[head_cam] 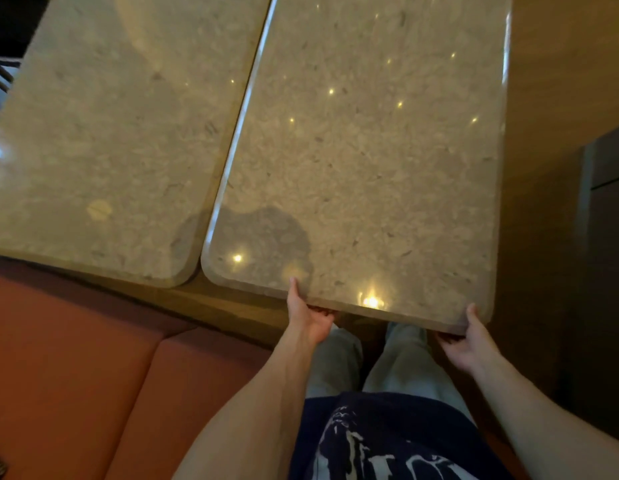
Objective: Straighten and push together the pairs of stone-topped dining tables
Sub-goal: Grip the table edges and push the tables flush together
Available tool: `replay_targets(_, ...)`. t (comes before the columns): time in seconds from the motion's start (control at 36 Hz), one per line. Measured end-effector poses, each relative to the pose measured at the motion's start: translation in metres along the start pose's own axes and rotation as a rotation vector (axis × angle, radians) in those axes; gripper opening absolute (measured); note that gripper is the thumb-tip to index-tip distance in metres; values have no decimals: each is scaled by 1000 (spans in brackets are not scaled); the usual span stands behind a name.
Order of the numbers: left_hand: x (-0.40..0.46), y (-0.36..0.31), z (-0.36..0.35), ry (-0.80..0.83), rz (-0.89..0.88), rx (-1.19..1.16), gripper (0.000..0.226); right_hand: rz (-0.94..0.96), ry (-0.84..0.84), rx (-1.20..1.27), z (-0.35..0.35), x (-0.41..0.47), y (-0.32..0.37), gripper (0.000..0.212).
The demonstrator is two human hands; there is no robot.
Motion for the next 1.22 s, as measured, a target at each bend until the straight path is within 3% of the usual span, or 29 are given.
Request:
replay_targets(0.17,1,-15,5,-54,-130,-21,70,-9,51,145,-26,0,-32,86)
replay_targets(0.28,3,-39,23,-92,-219,-51,77,-14,94,183,-29,0,-42,77)
replay_targets(0.47,10,-42,32,18,-157,-58,77,-29,122,142,-31,-3,-51,59)
replay_targets(0.78,6,-45,33,26,-226,-34,65,67,159,46,-35,4,-49,45)
replay_targets(1.22,-3,-41,39,72,-242,34,61,121,181,51,-28,-5,-56,48)
Point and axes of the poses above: each hand's wrist, its own x-axis towards the middle knuckle, its own z-axis out of the back of the hand, y = z × x, the point moved 7 cm from there along x, towards the middle knuckle, and after that the axes turned 6 degrees about y, right-handed, at the moved point
